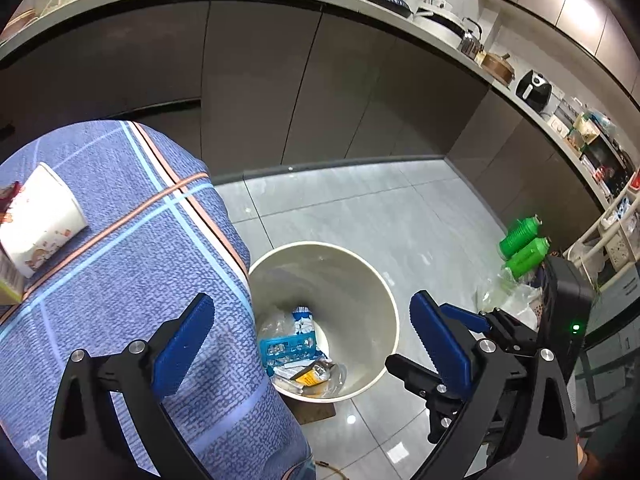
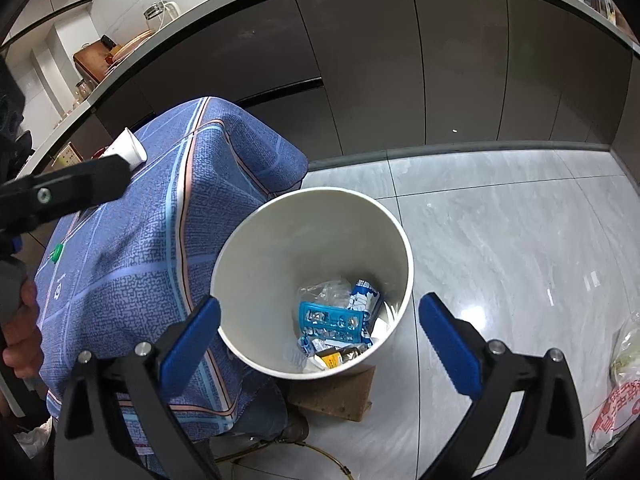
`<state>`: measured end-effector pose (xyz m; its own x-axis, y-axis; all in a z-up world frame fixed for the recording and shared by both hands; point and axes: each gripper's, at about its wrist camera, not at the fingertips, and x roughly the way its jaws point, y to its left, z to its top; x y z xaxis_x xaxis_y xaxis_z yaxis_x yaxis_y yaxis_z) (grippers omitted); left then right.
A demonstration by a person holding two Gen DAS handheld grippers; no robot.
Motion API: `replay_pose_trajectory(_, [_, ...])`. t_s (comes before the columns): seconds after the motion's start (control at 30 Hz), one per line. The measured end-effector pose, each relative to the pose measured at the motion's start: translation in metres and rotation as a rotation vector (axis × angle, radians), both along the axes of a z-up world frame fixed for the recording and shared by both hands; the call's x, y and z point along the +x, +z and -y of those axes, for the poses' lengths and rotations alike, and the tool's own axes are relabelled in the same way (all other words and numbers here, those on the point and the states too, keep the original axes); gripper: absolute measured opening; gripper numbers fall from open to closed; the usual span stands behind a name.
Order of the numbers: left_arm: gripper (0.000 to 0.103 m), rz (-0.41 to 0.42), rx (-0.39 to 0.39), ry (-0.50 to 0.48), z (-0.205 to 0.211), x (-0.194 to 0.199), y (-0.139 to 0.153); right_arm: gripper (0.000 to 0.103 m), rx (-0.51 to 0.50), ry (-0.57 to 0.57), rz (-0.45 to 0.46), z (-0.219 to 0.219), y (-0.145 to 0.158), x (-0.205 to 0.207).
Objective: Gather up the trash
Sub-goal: 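Open both tools to drop the blister pack and bottle into the bin, then move both open tools back over the table toward the cap and cup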
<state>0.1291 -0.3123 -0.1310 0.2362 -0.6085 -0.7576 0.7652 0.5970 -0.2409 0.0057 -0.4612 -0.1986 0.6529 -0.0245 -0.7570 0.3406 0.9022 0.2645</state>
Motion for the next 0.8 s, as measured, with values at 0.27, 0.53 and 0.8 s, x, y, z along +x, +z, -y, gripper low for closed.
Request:
replay_pose_trajectory(0.27, [0.094, 0.062, -0.007, 0.073, -0.034, -0.009, 0.023, 0.100, -0.013, 0.016, 0.007, -0.010, 0.015, 0.001])
replay_pose_trajectory(0.53, [0.095, 0.140, 0.030, 0.147, -0.077, -0.024, 0.043, 0.100, -0.028, 0.055, 0.035, -0.029, 0.035, 0.003])
replay_pose_trajectory(0.8, [0.095, 0.148, 0.023, 0.286, -0.151, -0.030, 0.058, 0.100, -0.074, 0.118, 0.088, -0.057, 0.068, 0.006])
